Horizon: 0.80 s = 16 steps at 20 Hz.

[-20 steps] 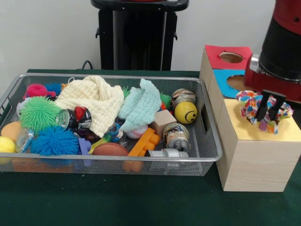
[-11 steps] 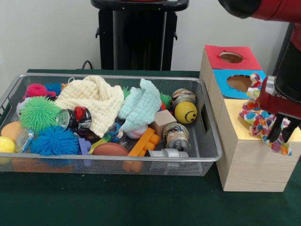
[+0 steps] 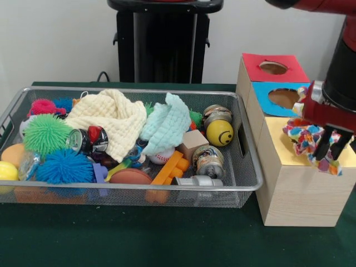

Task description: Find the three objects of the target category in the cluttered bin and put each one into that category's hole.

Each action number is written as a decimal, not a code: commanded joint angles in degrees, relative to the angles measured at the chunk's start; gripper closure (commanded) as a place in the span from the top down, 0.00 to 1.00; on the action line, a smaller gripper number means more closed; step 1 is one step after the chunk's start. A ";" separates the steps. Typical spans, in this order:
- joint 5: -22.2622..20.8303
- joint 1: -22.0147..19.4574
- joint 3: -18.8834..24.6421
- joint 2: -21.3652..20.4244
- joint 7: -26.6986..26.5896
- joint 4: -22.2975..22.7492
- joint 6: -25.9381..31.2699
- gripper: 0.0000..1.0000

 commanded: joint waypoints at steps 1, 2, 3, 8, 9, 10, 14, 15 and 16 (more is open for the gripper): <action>-1.70 -0.01 1.68 -8.72 6.61 16.20 3.49 0.00; -1.69 0.28 1.71 -9.50 6.69 17.36 3.18 0.00; -1.68 0.41 1.82 -9.99 6.72 18.23 2.87 0.00; -1.96 1.67 2.75 -10.76 7.07 23.44 -2.39 0.00; -1.90 1.96 3.13 -10.89 7.11 24.92 -4.12 0.00; -1.80 2.29 3.49 -10.93 7.38 26.37 -6.15 0.00; -1.71 3.66 4.14 -11.01 8.55 30.46 -12.10 0.00; -1.73 3.88 4.19 -11.04 8.57 31.12 -12.79 0.00; -1.87 4.05 4.17 -11.03 8.35 31.59 -13.22 0.00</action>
